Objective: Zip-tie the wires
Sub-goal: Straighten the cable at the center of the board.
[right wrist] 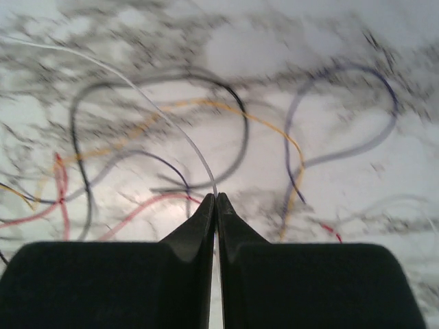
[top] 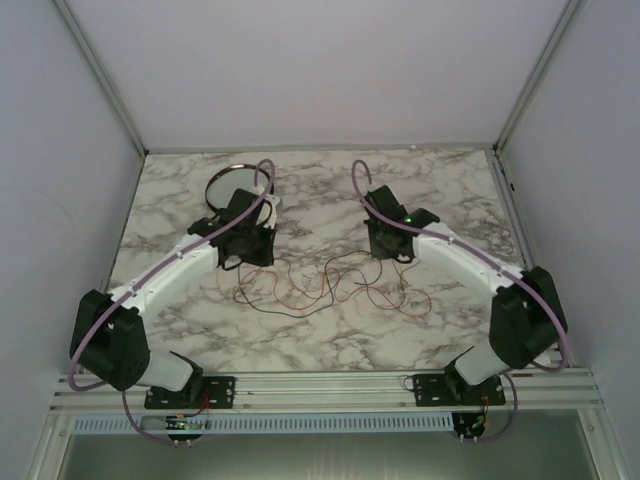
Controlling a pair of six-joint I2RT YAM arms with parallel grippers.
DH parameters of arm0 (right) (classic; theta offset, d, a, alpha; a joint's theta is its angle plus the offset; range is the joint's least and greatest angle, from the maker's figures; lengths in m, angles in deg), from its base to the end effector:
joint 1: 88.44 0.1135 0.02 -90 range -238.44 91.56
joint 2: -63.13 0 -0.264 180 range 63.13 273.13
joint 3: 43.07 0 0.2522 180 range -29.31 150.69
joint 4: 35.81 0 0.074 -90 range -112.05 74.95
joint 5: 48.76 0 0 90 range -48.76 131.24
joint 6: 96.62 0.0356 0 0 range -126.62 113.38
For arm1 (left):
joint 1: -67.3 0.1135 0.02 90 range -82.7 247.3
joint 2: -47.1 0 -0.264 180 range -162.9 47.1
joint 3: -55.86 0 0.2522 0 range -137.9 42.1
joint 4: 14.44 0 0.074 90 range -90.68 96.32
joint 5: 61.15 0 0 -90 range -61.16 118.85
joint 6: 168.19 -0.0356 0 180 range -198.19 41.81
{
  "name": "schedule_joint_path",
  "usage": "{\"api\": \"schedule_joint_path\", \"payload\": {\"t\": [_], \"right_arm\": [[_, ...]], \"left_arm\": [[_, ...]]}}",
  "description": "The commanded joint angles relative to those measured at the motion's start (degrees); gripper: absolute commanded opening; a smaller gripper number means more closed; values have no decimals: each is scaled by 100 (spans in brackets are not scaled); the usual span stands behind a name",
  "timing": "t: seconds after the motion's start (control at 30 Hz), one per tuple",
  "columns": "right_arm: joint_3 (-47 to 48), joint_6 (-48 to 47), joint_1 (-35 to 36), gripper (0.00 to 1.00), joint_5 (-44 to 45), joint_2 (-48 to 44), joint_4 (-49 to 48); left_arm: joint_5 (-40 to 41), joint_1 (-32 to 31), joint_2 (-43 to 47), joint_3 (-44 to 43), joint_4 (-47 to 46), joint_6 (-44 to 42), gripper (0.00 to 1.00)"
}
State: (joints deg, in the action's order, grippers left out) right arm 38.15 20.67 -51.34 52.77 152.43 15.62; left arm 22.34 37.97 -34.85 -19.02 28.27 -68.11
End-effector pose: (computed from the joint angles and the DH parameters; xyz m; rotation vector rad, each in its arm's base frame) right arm 0.2609 0.1884 0.2482 -0.1500 2.5795 0.1544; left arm 0.2630 -0.1524 0.2603 0.4660 2.4386 -0.4393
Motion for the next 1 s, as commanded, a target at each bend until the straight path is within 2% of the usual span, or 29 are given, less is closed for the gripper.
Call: {"api": "schedule_joint_path", "payload": {"t": [0.0,0.2,0.4,0.53,0.87,0.97], "right_arm": [[-485,331,-249,0,479,-640,1058],[-1181,622,-429,0,274,-1390,1225],[-1676,879,-215,0,57,-1652,818],[-1878,1007,-139,0,86,-1554,681],[-1965,1239,-144,0,522,-951,856],[-1881,1148,-150,4,541,-904,714]], "left_arm": [[34,332,317,-16,581,-127,0],[59,682,291,23,745,-248,0],[324,1006,310,315,504,-235,0],[630,1212,263,556,421,-309,0],[290,1289,-186,1153,-194,-288,0],[162,1280,-307,1258,-421,-268,0]]}}
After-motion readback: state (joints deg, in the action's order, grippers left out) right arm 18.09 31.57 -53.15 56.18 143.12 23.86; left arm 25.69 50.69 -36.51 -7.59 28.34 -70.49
